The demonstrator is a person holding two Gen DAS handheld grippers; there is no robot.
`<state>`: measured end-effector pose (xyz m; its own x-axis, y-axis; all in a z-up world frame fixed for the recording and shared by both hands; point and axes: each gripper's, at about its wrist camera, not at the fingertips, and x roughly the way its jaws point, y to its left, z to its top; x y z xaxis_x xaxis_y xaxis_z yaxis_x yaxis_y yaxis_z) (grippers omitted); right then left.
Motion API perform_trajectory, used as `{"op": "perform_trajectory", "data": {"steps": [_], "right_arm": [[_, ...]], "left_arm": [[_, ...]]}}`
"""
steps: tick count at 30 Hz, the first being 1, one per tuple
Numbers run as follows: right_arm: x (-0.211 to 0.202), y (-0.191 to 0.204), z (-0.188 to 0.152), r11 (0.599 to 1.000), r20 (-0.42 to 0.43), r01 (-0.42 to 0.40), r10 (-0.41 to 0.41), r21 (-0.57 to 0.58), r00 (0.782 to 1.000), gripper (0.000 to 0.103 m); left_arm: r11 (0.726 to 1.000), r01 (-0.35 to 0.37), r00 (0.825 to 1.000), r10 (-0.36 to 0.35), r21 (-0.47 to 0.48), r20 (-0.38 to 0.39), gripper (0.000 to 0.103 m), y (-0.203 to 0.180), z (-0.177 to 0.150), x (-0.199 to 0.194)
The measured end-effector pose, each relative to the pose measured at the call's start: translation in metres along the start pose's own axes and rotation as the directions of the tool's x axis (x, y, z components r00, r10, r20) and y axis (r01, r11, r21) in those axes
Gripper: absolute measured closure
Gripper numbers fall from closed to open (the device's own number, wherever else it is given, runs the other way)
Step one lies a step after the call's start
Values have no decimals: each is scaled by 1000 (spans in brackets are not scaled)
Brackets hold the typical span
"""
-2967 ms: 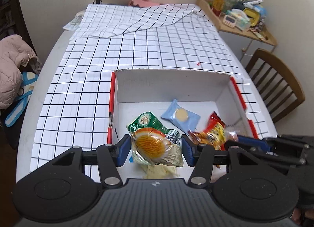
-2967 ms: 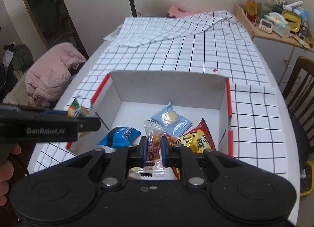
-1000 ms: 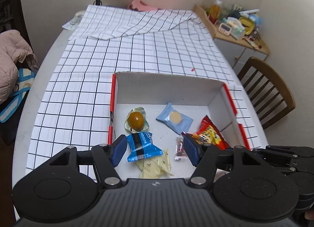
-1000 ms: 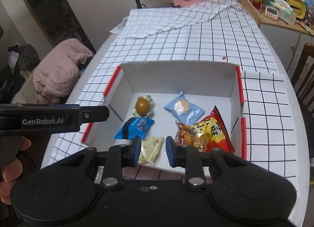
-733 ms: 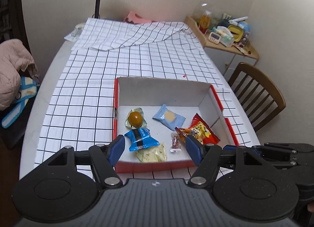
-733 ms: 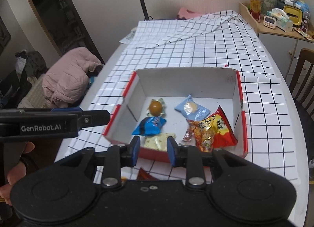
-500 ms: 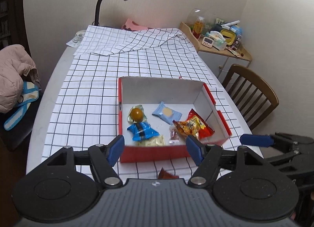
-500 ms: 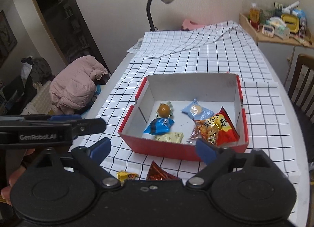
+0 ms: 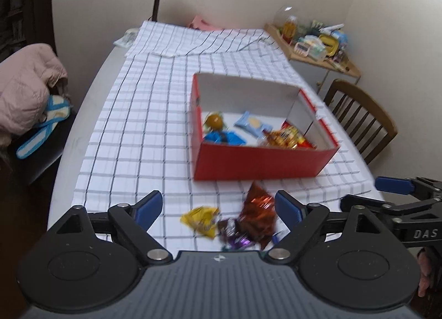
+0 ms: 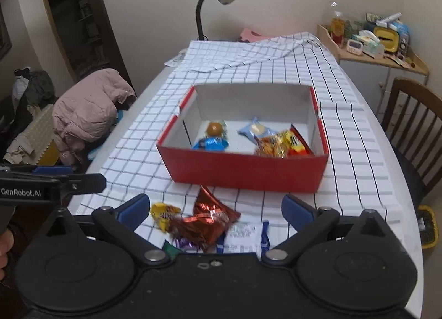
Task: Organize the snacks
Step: 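Withdraw both tools from the box back toward the snacks on the table, then grasp the yellow packet with the left tool while the right tool lowers to the white-blue biscuit packet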
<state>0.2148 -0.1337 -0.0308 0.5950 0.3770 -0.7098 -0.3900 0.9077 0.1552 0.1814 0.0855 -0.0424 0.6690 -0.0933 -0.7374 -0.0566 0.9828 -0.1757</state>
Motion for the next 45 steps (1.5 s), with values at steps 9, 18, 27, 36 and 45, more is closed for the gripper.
{"op": "perform_trajectory", "data": {"steps": [9,18,27,36,45], "right_arm": [[28,-24,-31,999,-72,26,-23,45,997,1],[81,-32,-53,999,-169,15,-21,-38,985,5],[125,-34,-54,992,-238,-10,-20,-123,971,16],[142,-35,-55,991,-277,-35,-3,-131,961,24],[138,-25,-57,983,-252,-23,-24,-182,968,43]], "left_arm": [[997,-73,994,74,12,-85,14,13,-26,40],[988,-143,974,150,54,-170,15,15,-35,93],[982,-184,951,188,39,-244,15,18,-34,140],[987,-156,944,136,-43,-301,15,27,-28,163],[991,-117,946,90,-69,-312,39,29,-25,167]]}}
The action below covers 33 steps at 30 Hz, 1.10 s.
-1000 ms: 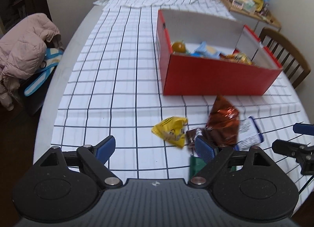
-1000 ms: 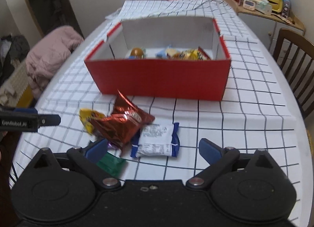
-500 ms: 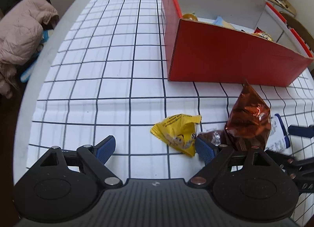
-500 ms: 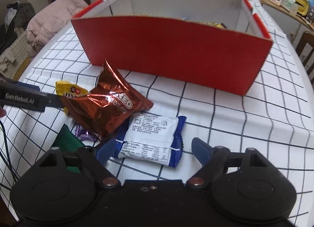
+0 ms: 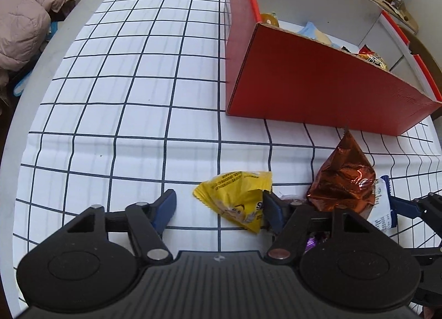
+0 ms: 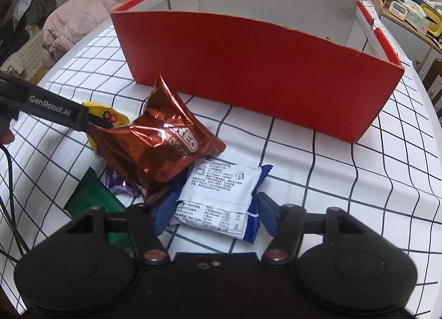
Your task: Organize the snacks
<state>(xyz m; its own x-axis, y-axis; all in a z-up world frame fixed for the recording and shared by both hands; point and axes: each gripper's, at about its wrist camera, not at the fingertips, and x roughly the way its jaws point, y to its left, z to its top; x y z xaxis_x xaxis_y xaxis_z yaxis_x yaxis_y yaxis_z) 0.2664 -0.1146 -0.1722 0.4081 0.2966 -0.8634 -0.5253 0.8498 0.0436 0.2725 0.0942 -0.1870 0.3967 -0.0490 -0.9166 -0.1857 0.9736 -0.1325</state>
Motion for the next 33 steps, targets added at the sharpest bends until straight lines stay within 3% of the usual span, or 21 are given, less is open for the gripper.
{"op": "perform_trajectory", "data": {"steps": [4,6,9,15,20,28,33], "right_arm": [[-2,-2,-1,1000,9,0,0,26,1000,47],[-4,-2,-1,999,19,4,-5,37,1000,50],[-7,-3,-2,998,32,4,-6,61,999,54],[-16,-4,-5,996,62,11,-16,93,998,61],[-25,-6,-6,992,87,1,-12,126,996,79],[-39,-8,-13,987,121,-24,4,159,993,91],[-53,-8,-17,986,151,-35,10,162,989,94]], "left_arm": [[1000,8,1000,-8,-19,3,49,3,1,-1],[1000,10,1000,-10,-24,5,61,3,1,-2],[999,24,1000,-24,-46,4,71,7,0,-2],[997,15,1000,-14,-71,13,73,14,-4,-8],[996,23,1000,-21,-90,19,73,21,-8,-15],[995,37,999,-34,-95,32,73,25,-15,-26],[995,55,998,-52,-89,41,73,26,-19,-35]]}}
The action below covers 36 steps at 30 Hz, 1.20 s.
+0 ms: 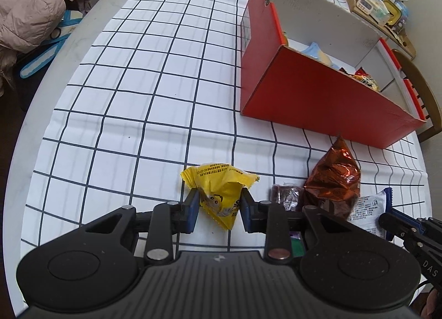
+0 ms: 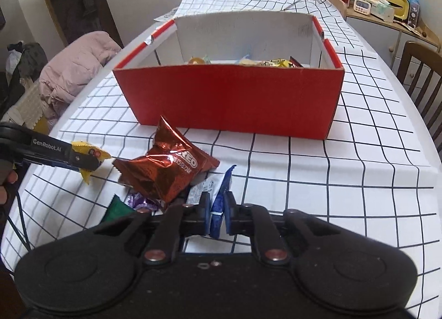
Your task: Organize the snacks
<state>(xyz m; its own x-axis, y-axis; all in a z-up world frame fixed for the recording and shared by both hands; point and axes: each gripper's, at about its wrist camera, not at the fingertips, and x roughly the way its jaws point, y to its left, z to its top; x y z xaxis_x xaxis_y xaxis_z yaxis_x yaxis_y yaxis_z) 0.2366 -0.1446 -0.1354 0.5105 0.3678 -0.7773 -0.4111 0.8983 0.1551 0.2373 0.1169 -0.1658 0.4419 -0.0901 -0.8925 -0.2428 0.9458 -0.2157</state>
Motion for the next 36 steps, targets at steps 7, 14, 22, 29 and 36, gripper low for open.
{"op": "perform_trajectory", "data": {"steps": [7,14,22,29,36], "right_arm": [[-28,5,5,1000,63,-3,4,-22,998,103],[-34,-2,7,998,21,-56,56,1,998,101],[-29,-1,-7,989,-55,-115,111,-90,992,100],[-11,1,-7,950,-151,-122,81,-288,985,96],[1,5,-2,884,-217,-222,141,-411,966,5]], "left_arm": [[1000,23,1000,-23,15,14,73,-4,-4,-15],[997,49,998,-50,52,31,73,-15,-8,-31],[995,62,997,-65,76,34,73,-22,-14,-40],[995,70,997,-73,73,37,73,-26,-18,-44],[997,68,997,-70,44,44,73,-25,-20,-46]]}}
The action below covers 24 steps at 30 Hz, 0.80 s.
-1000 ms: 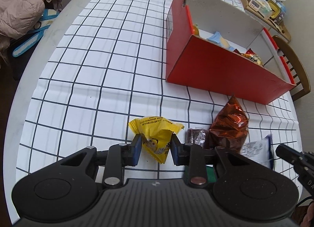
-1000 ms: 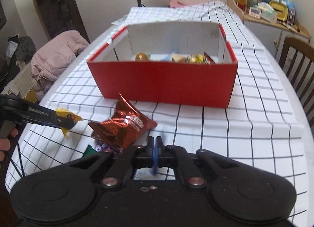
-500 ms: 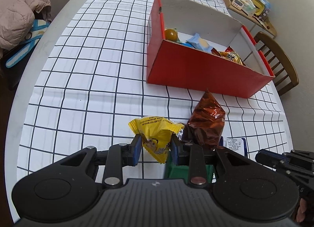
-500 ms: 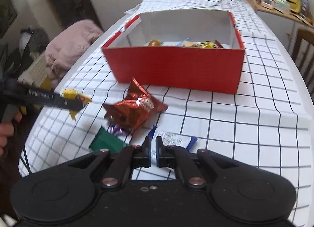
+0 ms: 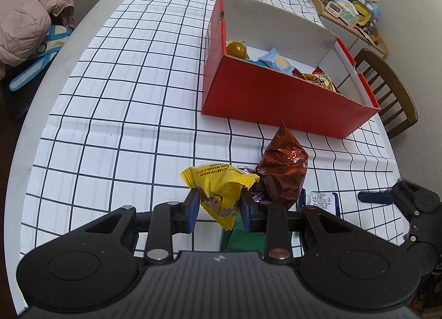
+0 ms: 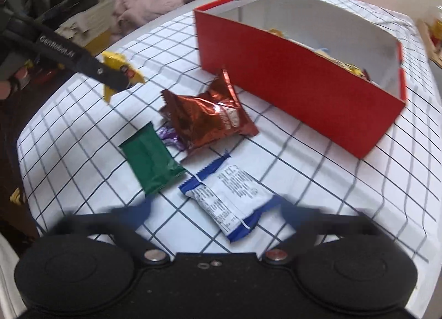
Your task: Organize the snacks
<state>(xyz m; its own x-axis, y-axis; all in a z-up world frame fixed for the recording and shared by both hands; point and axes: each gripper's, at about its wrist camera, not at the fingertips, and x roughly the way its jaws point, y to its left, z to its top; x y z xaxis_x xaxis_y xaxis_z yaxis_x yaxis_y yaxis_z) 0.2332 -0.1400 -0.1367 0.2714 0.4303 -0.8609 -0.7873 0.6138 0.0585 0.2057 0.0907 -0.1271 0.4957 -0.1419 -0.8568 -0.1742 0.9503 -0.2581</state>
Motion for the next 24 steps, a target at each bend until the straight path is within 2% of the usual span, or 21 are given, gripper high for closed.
{"op": "perform_trajectory", "data": {"steps": [1,4,7,11,16,19,22,24], "right_arm": [[2,0,1,1000,-9,-5,5,-14,1000,9],[11,5,6,991,-48,-12,5,-132,999,10],[22,13,8,953,-80,4,-30,-304,996,10],[35,14,13,898,-138,-47,-16,-438,990,11],[48,5,21,877,-196,-120,31,-465,980,19],[55,0,23,874,-233,-152,45,-461,971,20],[57,-8,22,892,-257,-186,82,-412,963,14],[59,-7,19,882,-266,-198,87,-427,960,5]], "left_arm": [[1000,-3,1000,3,-5,2,73,0,0,0],[1000,-9,1000,9,-27,3,73,2,2,0],[999,-17,1000,17,-45,6,73,4,3,1],[998,-21,1000,21,-61,1,73,2,3,4],[997,-22,1000,22,-77,1,73,0,4,6],[996,-19,1000,19,-85,3,73,-1,5,6],[996,-20,1000,20,-83,8,73,-2,6,6],[996,-18,1000,19,-84,7,73,-2,6,6]]}}
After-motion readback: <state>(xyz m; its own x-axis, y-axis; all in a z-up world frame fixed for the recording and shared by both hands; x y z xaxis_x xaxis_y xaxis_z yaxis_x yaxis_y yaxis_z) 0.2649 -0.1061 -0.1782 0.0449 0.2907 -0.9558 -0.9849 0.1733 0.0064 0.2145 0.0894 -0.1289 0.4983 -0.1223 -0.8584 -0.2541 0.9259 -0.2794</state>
